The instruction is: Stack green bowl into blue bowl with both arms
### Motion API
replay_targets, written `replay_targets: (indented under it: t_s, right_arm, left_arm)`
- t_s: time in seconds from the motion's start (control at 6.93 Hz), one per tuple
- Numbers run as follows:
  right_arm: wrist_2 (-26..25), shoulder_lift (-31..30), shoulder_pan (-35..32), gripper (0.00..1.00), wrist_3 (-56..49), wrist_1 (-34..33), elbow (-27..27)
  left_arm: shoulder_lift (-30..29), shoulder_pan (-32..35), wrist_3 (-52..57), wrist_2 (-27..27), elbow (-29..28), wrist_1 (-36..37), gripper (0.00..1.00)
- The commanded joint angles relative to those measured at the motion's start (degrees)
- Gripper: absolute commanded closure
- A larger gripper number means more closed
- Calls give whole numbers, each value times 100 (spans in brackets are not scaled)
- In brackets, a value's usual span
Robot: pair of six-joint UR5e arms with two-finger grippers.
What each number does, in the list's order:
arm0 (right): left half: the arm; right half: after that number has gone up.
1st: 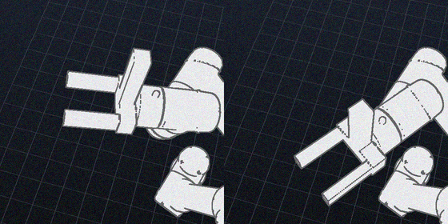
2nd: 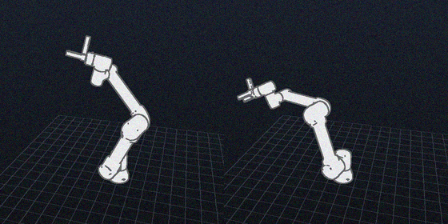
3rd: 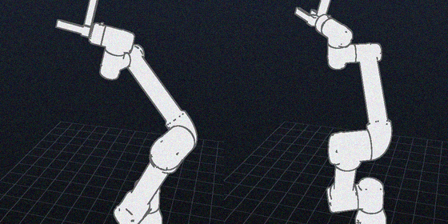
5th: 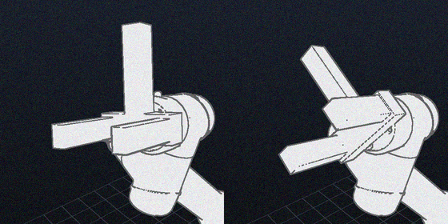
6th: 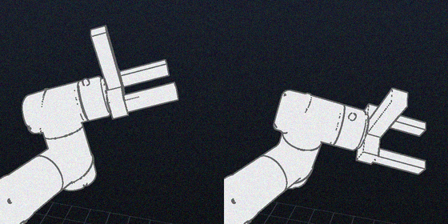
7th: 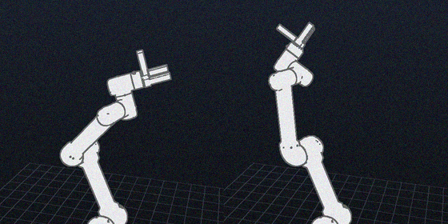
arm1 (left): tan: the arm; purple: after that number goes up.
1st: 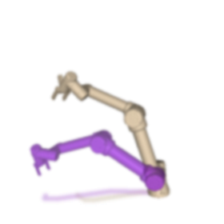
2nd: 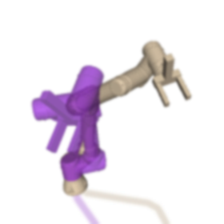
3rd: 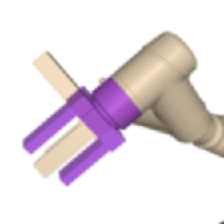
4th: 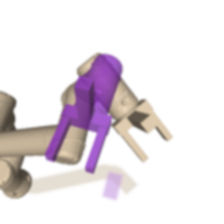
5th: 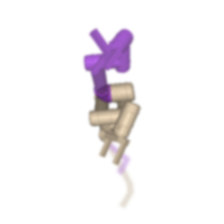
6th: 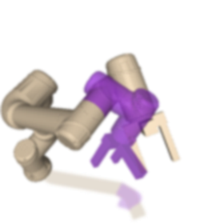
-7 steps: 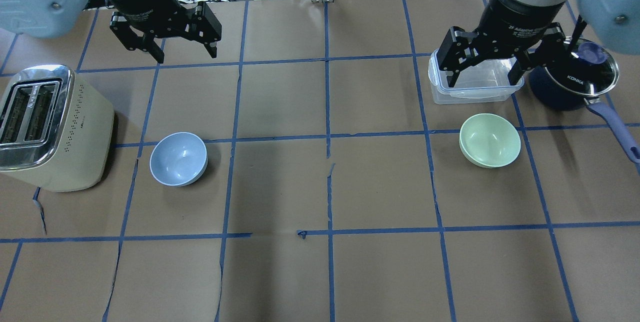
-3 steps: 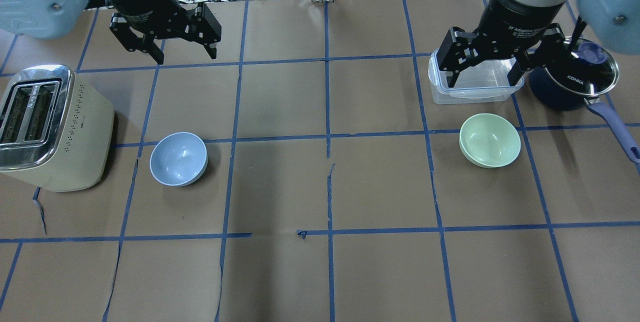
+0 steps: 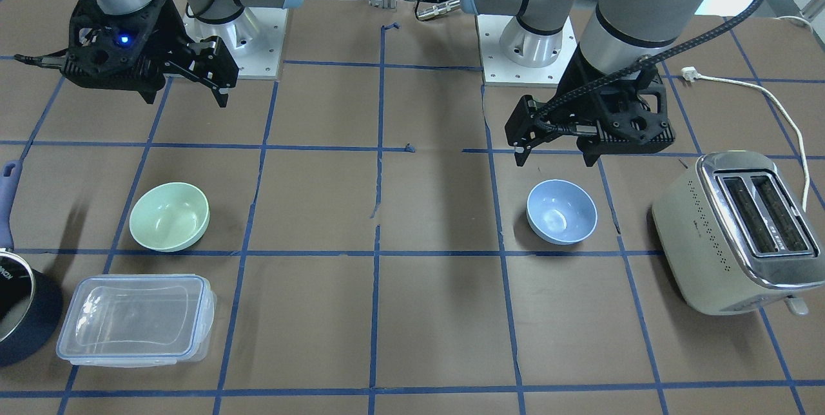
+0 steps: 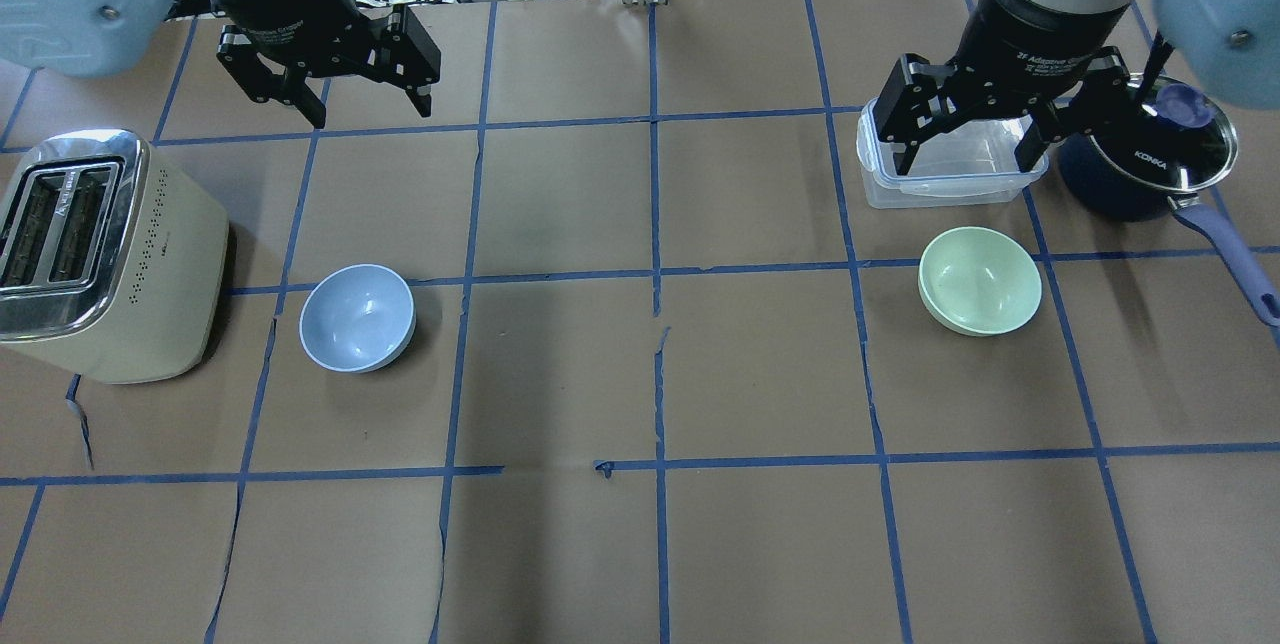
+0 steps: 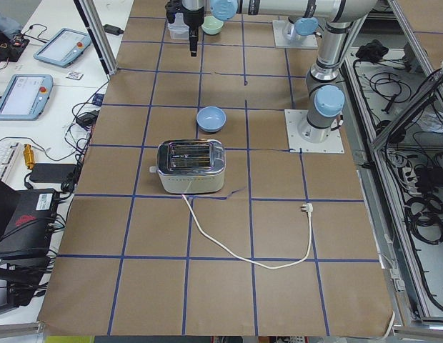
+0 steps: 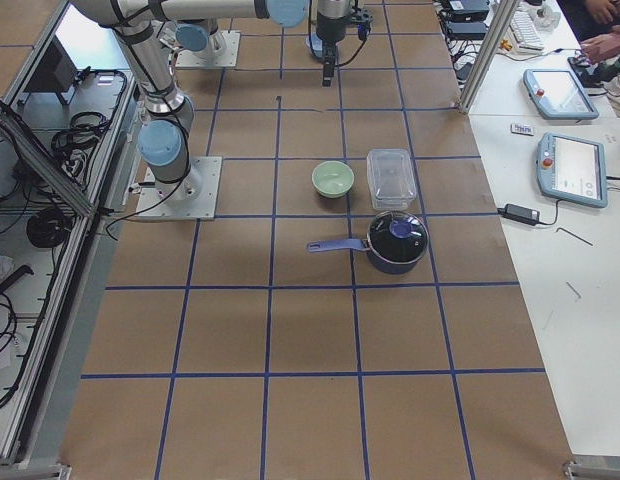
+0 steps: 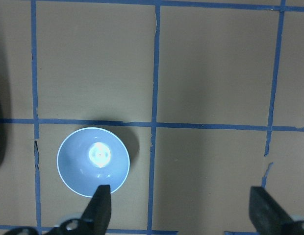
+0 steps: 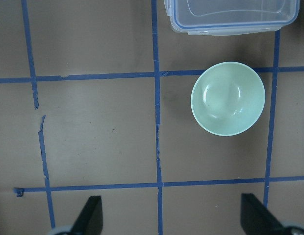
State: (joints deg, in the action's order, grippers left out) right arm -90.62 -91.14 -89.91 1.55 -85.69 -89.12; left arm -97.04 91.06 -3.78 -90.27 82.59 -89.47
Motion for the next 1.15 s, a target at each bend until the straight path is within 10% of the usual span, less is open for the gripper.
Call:
replay_targets:
  t_s: [0.0,1.01]
  right_arm:
    - [0,0,0,0,3,0,0]
    - [-17,0,0,0,-14,-70,0]
  left_arm:
    - [0,-1,0,1,3,0,0]
    - [18,-62,0,-8,3,-35,0]
